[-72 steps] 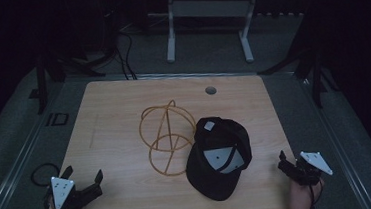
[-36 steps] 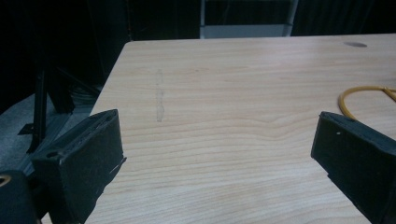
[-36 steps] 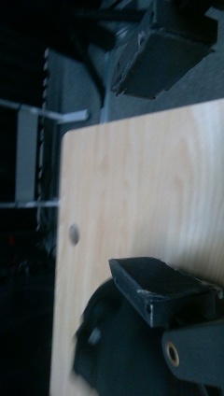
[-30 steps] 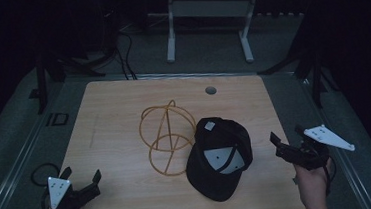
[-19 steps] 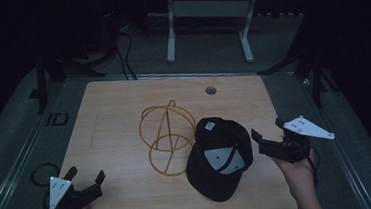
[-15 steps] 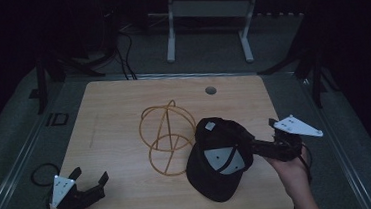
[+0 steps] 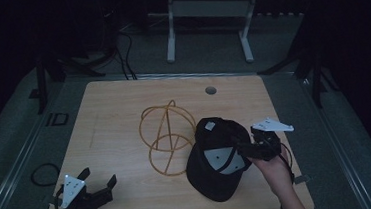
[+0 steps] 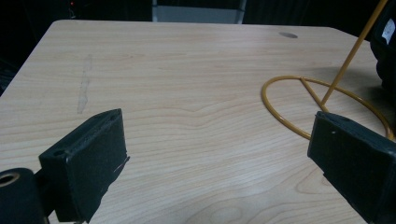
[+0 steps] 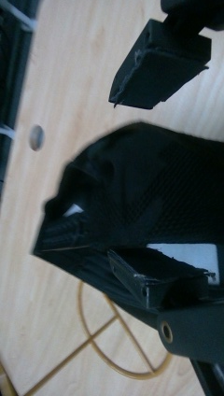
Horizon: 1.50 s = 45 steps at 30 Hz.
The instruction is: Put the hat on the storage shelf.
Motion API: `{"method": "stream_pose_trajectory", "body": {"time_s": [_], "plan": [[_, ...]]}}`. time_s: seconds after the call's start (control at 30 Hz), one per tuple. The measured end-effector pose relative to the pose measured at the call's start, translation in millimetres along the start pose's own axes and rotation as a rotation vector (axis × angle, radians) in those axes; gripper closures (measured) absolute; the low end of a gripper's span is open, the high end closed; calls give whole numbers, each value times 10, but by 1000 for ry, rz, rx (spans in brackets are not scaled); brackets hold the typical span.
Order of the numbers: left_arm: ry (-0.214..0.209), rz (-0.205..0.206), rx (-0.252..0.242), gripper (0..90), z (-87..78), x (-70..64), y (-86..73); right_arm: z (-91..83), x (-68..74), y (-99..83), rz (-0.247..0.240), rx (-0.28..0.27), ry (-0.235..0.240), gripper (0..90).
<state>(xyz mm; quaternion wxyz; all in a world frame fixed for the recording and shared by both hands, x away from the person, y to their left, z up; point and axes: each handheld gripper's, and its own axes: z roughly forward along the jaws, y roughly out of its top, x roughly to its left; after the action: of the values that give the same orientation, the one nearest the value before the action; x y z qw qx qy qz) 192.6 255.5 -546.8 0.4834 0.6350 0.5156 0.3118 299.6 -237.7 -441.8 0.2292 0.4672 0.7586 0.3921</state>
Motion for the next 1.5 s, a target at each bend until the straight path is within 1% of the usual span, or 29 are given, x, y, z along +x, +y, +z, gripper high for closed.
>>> {"method": "stream_pose_trajectory", "body": {"time_s": [0.07, 0.1, 0.17, 0.2, 0.23, 0.3, 0.33, 0.4, 0.43, 0.5, 0.53, 0.57, 0.63, 0.7, 0.93, 0.97, 1.0, 1.03, 1.07, 1.1, 1.13, 1.17, 1.2, 1.23, 1.27, 1.33, 1.4, 1.43, 1.5], "plan": [[-2, 0, 0, 49, 2, -1, 0, 27, 3, -20, -1, 11, 1, 205], [-1, 0, 2, 50, 2, 0, 0, 84, 6, -59, -3, 37, -13, 211], [1, -2, 5, 55, 8, -3, -2, 115, 1, -78, -1, 50, -24, 237], [17, 7, 17, 55, 17, -4, -6, 162, -29, -115, 6, 66, -40, 334], [14, 6, 22, 56, 20, -1, -6, 180, -44, -130, 4, 73, -51, 425], [13, 3, 25, 56, 21, 2, -6, 199, -69, -161, -12, 79, -67, 611], [20, 3, 28, 56, 22, 4, -8, 202, -73, -173, -23, 81, -92, 720], [16, -3, 29, 56, 24, 9, -8, 204, -95, -192, -28, 75, -116, 860], [13, -8, 28, 56, 26, 9, -8, 203, -112, -196, -23, 75, -111, 880], [6, -9, 30, 57, 27, 9, -7, 199, -120, -196, -24, 76, -111, 882], [-1, -8, 35, 57, 32, 0, -8, 187, -111, -196, -28, 68, -134, 884], [-5, -7, 35, 57, 37, -8, -7, 180, -104, -192, -33, 63, -139, 885], [-6, -3, 38, 57, 41, -18, -7, 170, -99, -186, -32, 58, -138, 885], [-24, 3, 41, 57, 46, -34, -7, 143, -90, -162, -31, 49, -128, 886], [-71, 14, 33, 57, 36, -144, 28, -52, -50, -15, -38, -19, -126, 886], [-95, 27, 33, 57, 33, -214, 46, -80, -47, 0, -41, -24, -129, 886], [-95, 27, 33, 57, 33, -214, 46, -105, -45, 15, -45, -31, -132, 886], [-111, 32, 33, 57, 30, -254, 59, -131, -49, 29, -47, -36, -133, 887], [-141, 48, 30, 57, 27, -348, 98, -160, -52, 43, -45, -42, -131, 886], [-141, 48, 30, 57, 27, -348, 98, -160, -52, 43, -45, -42, -131, 886], [-158, 56, 24, 57, 25, -398, 126, -219, -59, 72, -47, -60, -130, 886], [-178, 65, 20, 57, 21, -444, 157, -219, -59, 72, -47, -60, -130, 886], [-191, 76, 14, 57, 20, -495, 189, -287, -54, 102, -61, -80, -132, 887], [-226, 91, 6, 57, 20, -596, 253, -321, -48, 115, -68, -92, -140, 886], [-226, 91, 6, 57, 20, -596, 253, -350, -43, 128, -75, -101, -146, 887], [-262, 103, -5, 57, 22, -686, 312, -399, -37, 153, -82, -110, -146, 886], [-281, 112, -12, 62, 28, -772, 360, -438, -39, 175, -82, -120, -137, 887], [-305, 114, -17, 64, 43, -853, 392, -453, -35, 184, -82, -123, -136, 886], [-319, 117, -15, 64, 55, -892, 404, -468, -34, 192, -82, -129, -134, 887]]}}
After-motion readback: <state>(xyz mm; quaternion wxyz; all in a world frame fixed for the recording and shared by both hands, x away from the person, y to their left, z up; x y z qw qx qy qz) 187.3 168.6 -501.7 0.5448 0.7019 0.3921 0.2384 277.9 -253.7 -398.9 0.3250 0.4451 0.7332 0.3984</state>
